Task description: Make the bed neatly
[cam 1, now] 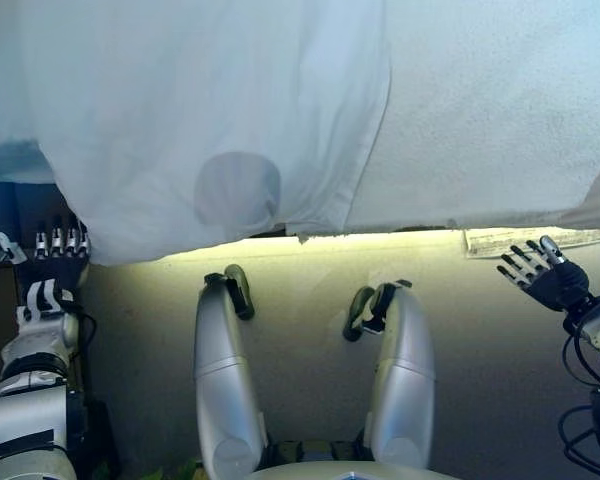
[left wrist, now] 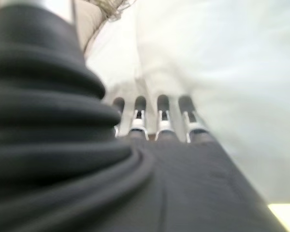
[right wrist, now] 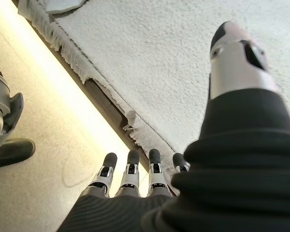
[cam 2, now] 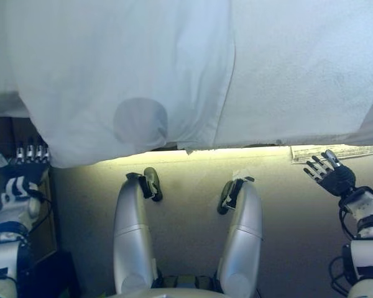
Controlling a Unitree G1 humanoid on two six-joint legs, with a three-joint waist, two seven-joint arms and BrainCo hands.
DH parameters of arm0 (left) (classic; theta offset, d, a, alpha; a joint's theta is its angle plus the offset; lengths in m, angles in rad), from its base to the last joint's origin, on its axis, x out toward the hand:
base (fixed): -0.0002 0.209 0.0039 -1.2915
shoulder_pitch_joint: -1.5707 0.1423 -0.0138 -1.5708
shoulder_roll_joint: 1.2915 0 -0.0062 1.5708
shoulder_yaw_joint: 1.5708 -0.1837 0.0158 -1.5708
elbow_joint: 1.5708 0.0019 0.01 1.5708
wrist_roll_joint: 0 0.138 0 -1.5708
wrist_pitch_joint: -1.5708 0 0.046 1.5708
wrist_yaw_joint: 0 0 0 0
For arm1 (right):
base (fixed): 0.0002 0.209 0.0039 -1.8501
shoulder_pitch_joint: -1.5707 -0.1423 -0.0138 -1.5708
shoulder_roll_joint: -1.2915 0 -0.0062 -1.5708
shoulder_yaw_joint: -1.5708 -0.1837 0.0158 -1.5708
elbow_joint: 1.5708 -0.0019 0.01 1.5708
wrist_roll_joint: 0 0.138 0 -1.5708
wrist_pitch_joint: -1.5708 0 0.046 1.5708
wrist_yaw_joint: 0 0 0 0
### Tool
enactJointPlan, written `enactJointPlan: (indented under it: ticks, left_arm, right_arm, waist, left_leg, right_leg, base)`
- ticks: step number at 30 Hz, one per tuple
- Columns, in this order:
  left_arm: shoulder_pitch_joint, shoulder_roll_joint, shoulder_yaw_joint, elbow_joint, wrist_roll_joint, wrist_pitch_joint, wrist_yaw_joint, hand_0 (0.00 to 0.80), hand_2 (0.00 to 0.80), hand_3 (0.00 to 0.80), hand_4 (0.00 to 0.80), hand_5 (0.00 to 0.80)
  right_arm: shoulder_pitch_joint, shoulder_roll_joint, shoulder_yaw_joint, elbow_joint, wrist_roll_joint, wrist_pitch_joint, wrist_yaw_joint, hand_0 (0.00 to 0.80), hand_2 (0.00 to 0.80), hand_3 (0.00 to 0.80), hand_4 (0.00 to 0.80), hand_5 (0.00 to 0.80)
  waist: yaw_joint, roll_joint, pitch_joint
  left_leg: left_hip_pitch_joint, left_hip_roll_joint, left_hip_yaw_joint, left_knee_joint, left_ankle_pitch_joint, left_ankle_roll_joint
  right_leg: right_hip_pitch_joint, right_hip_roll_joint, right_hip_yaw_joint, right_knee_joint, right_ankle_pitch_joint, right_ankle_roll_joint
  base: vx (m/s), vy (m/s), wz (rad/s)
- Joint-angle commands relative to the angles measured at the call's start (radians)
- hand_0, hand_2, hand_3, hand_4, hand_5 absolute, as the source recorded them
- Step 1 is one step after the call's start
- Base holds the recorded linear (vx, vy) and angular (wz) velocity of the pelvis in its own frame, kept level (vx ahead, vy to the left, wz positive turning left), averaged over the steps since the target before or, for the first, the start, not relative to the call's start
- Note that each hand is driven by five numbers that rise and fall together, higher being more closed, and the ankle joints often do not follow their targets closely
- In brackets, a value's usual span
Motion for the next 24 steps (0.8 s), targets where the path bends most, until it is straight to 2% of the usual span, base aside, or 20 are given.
enactJointPlan:
  ticks: [1, 5, 7, 10, 14, 18, 24]
  left_arm:
    - [0.019, -0.025, -0.042, 0.008, -0.06, -0.035, 0.006, 0.0, 0.0, 0.0, 0.0, 0.0]
    - [0.051, -0.075, -0.008, -0.025, -0.131, -0.105, -0.143, 0.0, 0.0, 0.0, 0.0, 0.0]
    - [0.079, -0.118, -0.001, -0.089, -0.166, -0.125, -0.266, 0.0, 0.0, 0.0, 0.0, 0.0]
    - [0.128, -0.171, -0.009, -0.174, -0.167, -0.158, -0.355, 0.0, 0.0, 0.0, 0.0, 0.0]
    - [0.163, -0.207, -0.024, -0.224, -0.106, -0.169, -0.351, 0.0, 0.0, 0.0, 0.0, 0.0]
    - [0.195, -0.253, -0.033, -0.23, -0.038, -0.161, -0.279, 0.0, 0.0, 0.0, 0.0, 0.0]
    - [0.292, -0.31, -0.043, -0.14, 0.174, -0.143, -0.149, 0.0, 0.0, 0.0, 0.0, 0.0]
  right_arm:
    - [0.027, 0.018, -0.027, 0.033, 0.042, -0.032, 0.003, 0.0, 0.0, 0.0, 0.0, 0.0]
    - [0.068, 0.057, -0.041, 0.005, 0.044, -0.042, -0.008, 0.0, 0.0, 0.0, 0.0, 0.0]
    - [0.1, 0.09, -0.049, -0.021, 0.044, -0.058, -0.016, 0.0, 0.0, 0.0, 0.0, 0.0]
    - [0.15, 0.135, -0.059, -0.072, 0.05, -0.083, -0.041, 0.0, 0.0, 0.0, 0.0, 0.0]
    - [0.17, 0.173, -0.056, -0.107, 0.058, -0.093, -0.077, 0.0, 0.0, 0.0, 0.0, 0.0]
    - [0.195, 0.228, -0.052, -0.123, 0.062, -0.118, -0.09, 0.0, 0.0, 0.0, 0.0, 0.0]
    - [0.286, 0.312, -0.076, -0.136, 0.048, -0.158, -0.078, 0.0, 0.0, 0.0, 0.0, 0.0]
  waist:
    - [-0.008, -0.024, -0.063]
    - [-0.007, -0.036, -0.072]
    - [-0.004, -0.04, -0.076]
    - [0.003, -0.039, -0.083]
    - [0.01, -0.035, -0.095]
    - [0.009, -0.031, -0.116]
    - [0.012, -0.034, -0.174]
  left_leg:
    - [0.082, 0.008, 0.019, 0.002, -0.16, 0.001]
    - [0.135, 0.007, 0.029, -0.039, -0.154, -0.002]
    - [0.165, 0.003, 0.034, -0.069, -0.146, -0.004]
    - [0.201, -0.005, 0.038, -0.103, -0.138, -0.004]
    - [0.236, -0.013, 0.043, -0.134, -0.132, -0.001]
    - [0.287, -0.025, 0.055, -0.176, -0.123, 0.001]
    - [0.427, -0.053, 0.09, -0.318, -0.074, 0.015]
  right_leg:
    - [0.034, -0.021, -0.013, -0.149, 0.096, 0.041]
    - [0.084, -0.011, -0.014, -0.186, 0.105, 0.041]
    - [0.112, -0.008, -0.015, -0.211, 0.114, 0.041]
    - [0.144, -0.009, -0.018, -0.235, 0.122, 0.039]
    - [0.175, -0.007, -0.02, -0.259, 0.127, 0.036]
    - [0.223, 0.004, -0.022, -0.301, 0.137, 0.033]
    - [0.364, 0.013, -0.054, -0.437, 0.179, 0.035]
  base:
    - [0.048, -0.03, 0.03]
    - [0.072, -0.039, 0.01]
    - [0.089, -0.04, 0.01]
    - [0.086, -0.042, 0.0]
    - [0.051, -0.039, -0.01]
    - [0.043, -0.038, 0.04]
    - [0.094, -0.058, 0.05]
